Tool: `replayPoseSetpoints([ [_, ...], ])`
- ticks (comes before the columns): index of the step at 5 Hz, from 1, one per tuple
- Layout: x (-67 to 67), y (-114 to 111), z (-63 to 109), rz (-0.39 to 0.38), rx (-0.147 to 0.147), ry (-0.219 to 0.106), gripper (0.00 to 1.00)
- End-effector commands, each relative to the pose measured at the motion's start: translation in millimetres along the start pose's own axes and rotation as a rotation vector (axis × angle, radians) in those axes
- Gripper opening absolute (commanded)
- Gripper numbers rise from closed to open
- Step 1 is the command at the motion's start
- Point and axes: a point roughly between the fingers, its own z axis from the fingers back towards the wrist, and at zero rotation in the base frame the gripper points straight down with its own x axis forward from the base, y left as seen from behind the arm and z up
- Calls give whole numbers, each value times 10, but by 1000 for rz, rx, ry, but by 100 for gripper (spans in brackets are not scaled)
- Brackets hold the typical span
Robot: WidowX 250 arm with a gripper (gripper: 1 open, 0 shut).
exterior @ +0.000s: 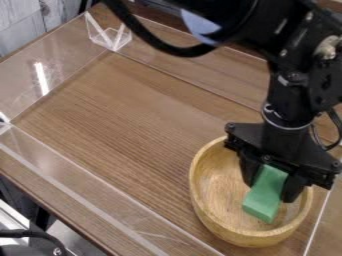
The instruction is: Put the green block in the brown bowl
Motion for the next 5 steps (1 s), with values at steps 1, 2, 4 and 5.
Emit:
replayPoseSetpoints([
  [1, 130, -39, 107, 10, -25, -40, 0],
  [2, 137, -50, 108, 9, -27, -37, 0],
  [4, 179, -63, 153, 1, -36, -38, 100],
  [5, 217, -38, 205, -3, -43, -39, 100],
])
